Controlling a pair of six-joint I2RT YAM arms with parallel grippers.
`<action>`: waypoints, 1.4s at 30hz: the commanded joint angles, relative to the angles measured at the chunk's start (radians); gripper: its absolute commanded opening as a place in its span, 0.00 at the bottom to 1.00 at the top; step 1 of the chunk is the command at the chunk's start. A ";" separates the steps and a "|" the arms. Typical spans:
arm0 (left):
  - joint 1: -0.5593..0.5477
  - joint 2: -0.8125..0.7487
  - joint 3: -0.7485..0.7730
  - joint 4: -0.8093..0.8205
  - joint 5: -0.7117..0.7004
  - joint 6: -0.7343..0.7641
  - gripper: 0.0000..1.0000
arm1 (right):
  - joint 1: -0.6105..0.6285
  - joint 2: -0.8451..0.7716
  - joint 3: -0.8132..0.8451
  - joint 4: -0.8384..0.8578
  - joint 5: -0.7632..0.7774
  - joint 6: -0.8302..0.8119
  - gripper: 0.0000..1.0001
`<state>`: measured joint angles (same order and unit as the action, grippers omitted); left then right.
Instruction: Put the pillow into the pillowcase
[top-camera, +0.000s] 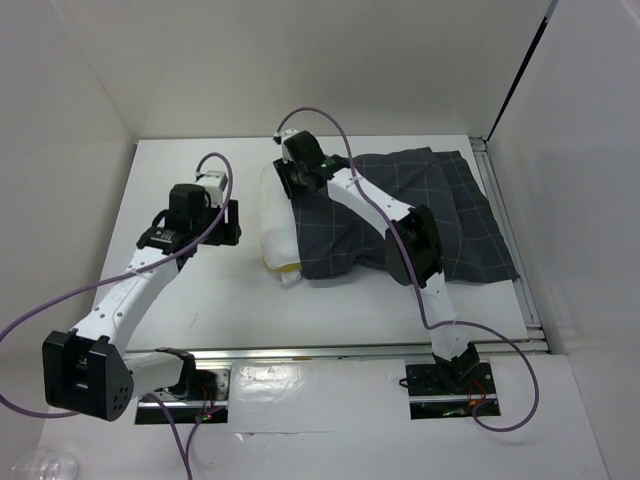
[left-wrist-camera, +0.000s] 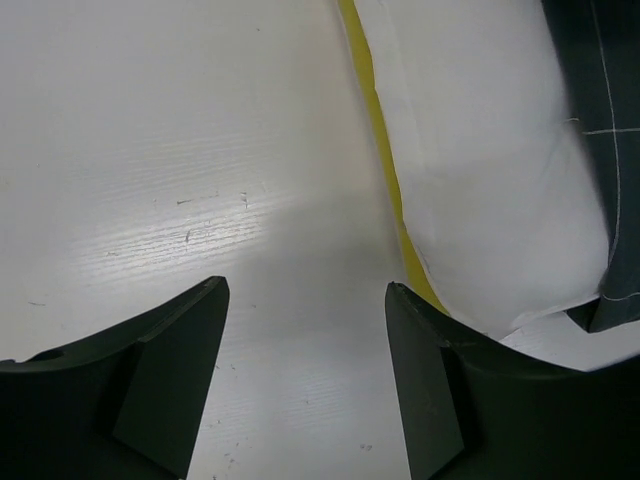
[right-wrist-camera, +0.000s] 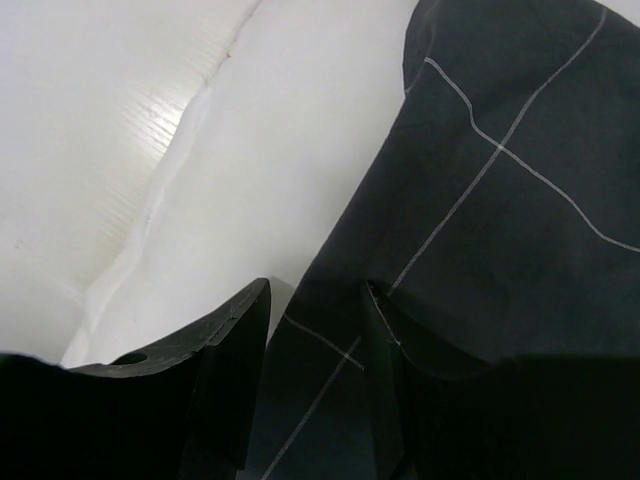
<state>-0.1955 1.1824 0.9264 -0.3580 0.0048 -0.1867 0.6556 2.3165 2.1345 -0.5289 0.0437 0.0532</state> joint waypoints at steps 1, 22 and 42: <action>0.028 0.026 -0.004 0.046 0.041 0.006 0.77 | 0.032 -0.042 -0.036 0.015 0.082 -0.047 0.49; 0.128 0.367 0.075 0.172 0.210 -0.071 0.77 | 0.052 -0.190 0.254 -0.253 -0.039 -0.128 0.00; 0.203 0.677 0.302 0.212 0.507 -0.181 0.74 | -0.089 -0.476 0.168 -0.246 0.070 -0.156 0.00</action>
<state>0.0025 1.8370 1.1893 -0.1860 0.4419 -0.3313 0.6025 1.9533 2.2524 -0.8349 0.0975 -0.0830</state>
